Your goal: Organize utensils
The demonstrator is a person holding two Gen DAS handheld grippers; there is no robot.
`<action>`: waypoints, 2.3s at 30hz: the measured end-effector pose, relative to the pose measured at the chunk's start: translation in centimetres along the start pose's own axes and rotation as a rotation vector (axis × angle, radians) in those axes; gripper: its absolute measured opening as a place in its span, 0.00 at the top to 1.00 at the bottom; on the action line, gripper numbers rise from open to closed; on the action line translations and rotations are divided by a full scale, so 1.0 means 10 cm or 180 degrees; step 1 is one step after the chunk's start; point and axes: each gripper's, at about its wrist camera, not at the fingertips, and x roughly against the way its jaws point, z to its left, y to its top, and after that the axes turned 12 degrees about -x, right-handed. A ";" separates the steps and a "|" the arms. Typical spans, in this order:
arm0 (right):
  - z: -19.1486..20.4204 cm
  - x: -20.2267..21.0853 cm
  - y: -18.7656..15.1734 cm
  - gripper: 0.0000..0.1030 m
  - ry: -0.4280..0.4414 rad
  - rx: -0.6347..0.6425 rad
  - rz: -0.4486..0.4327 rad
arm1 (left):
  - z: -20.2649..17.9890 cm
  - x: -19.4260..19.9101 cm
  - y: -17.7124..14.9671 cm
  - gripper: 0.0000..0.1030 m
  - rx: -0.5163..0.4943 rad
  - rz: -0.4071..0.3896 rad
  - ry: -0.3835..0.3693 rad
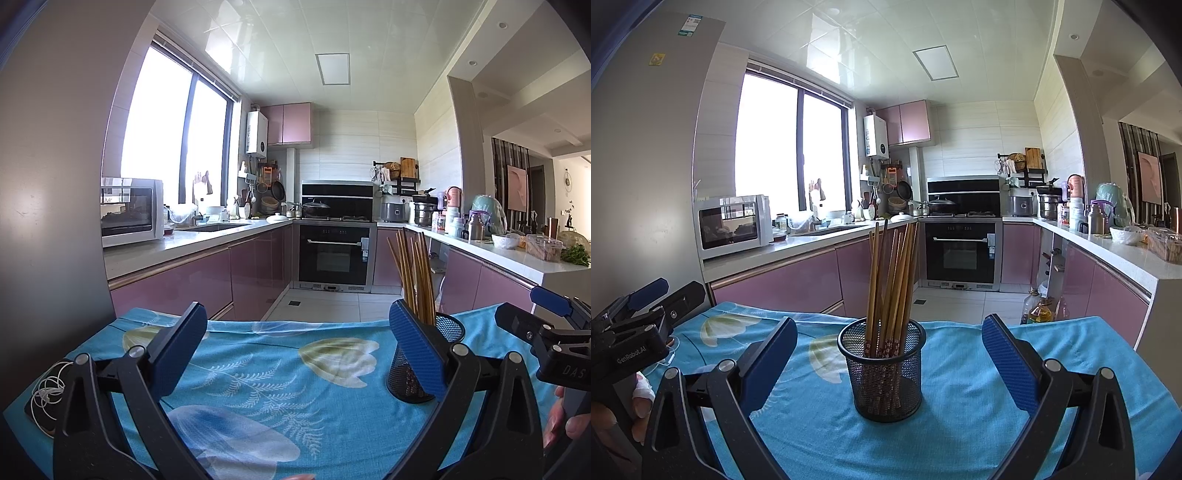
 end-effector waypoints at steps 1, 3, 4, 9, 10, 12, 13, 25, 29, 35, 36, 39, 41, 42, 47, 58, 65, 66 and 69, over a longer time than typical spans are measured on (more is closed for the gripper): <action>0.00 0.00 0.00 0.06 0.0002 -0.0002 -0.0002 | 0.00 0.00 0.00 0.05 0.0000 -0.0001 -0.0001; 0.00 0.00 0.00 0.06 0.0004 -0.0005 -0.0003 | 0.00 0.00 0.00 0.05 -0.0002 0.0002 0.0001; 0.00 0.00 0.00 0.06 0.0003 -0.0004 -0.0008 | 0.00 0.00 0.00 0.05 0.0001 -0.0001 0.0002; 0.00 0.00 0.00 0.06 0.0001 -0.0003 -0.0005 | 0.00 -0.01 0.00 0.05 0.0002 0.0006 -0.0006; 0.00 0.00 0.00 0.06 0.0004 -0.0007 -0.0004 | 0.00 0.00 0.00 0.05 -0.0003 0.0004 0.0003; 0.00 0.01 0.01 0.06 0.0003 -0.0006 -0.0005 | 0.00 0.00 0.00 0.05 0.0002 0.0001 -0.0001; 0.00 0.00 0.01 0.06 0.0002 -0.0006 -0.0002 | 0.00 0.00 0.00 0.05 0.0002 0.0002 -0.0003; 0.00 0.01 0.01 0.06 0.0001 -0.0013 0.0003 | -0.01 0.00 0.00 0.05 -0.0001 0.0003 -0.0006; -0.01 0.01 0.00 0.06 0.0001 -0.0015 0.0004 | -0.02 -0.01 -0.01 0.05 -0.0005 0.0003 -0.0009; -0.01 0.02 0.00 0.06 0.0001 -0.0023 0.0001 | -0.03 -0.01 -0.01 0.05 -0.0005 0.0007 -0.0010; -0.01 0.02 0.00 0.06 -0.0001 -0.0021 0.0002 | -0.03 -0.01 -0.01 0.05 -0.0006 0.0008 -0.0013; -0.01 0.02 -0.01 0.06 -0.0002 -0.0024 0.0006 | -0.03 -0.01 -0.01 0.05 -0.0011 0.0006 -0.0008; -0.01 0.02 -0.01 0.06 -0.0004 -0.0024 0.0005 | -0.03 -0.02 -0.01 0.05 -0.0005 0.0009 -0.0016; -0.02 0.02 -0.01 0.06 -0.0003 -0.0026 0.0007 | -0.03 -0.02 -0.01 0.05 -0.0006 0.0008 -0.0014; -0.01 0.01 -0.01 0.06 -0.0003 -0.0031 0.0010 | -0.04 -0.02 -0.03 0.05 -0.0016 0.0012 -0.0012; -0.02 0.02 -0.02 0.06 -0.0007 -0.0035 0.0017 | -0.06 -0.02 -0.05 0.05 -0.0050 -0.0008 0.0003; -0.13 -0.02 -0.03 0.06 -0.0076 -0.0048 0.0136 | -0.06 -0.06 -0.11 0.05 -0.0129 0.0093 -0.0059; -0.20 -0.05 -0.03 0.06 -0.0144 -0.0062 0.0219 | -0.05 -0.10 -0.13 0.05 -0.0117 0.0189 -0.0109; -0.49 -0.24 -0.08 0.06 -0.0522 -0.0031 0.0605 | 0.01 -0.25 -0.21 0.05 -0.0160 0.0463 -0.0011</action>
